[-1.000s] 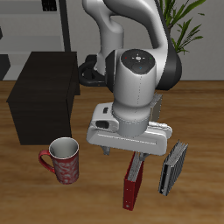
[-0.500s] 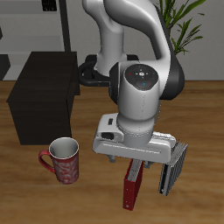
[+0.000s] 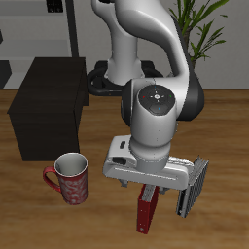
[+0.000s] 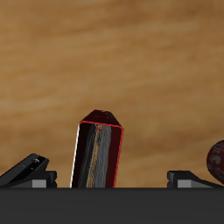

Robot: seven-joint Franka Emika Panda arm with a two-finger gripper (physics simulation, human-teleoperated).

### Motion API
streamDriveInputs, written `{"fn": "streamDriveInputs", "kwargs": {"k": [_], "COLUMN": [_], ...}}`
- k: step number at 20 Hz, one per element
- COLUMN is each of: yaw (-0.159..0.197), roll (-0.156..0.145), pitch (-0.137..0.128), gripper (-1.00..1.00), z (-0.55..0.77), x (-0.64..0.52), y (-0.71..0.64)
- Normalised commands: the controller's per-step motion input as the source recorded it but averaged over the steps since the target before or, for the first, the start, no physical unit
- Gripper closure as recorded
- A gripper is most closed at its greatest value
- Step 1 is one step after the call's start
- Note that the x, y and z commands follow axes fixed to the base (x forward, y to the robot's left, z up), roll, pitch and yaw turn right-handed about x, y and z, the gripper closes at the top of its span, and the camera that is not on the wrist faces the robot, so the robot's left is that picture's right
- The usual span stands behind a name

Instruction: Place the red book flat on top of the shelf

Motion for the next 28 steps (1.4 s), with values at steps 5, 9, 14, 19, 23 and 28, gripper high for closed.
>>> {"fn": "streamDriveInputs", "kwargs": {"k": [5, 9, 14, 19, 23, 28], "yaw": [0.007, -0.005, 0.001, -0.004, 0.016, 0.012], "roll": [-0.026, -0.001, -0.004, 0.009, 0.013, 0.021], "pitch": [0.037, 0.012, 0.018, -0.014, -0.051, -0.065], "gripper": [1.0, 1.0, 1.0, 1.0, 1.0, 1.0], "z": [-0.24, -0.08, -0.06, 0.2, 0.5, 0.58], "x": [0.06, -0.03, -0.05, -0.15, -0.28, -0.35], "y": [-0.06, -0.04, -0.03, 0.02, 0.06, 0.09]}}
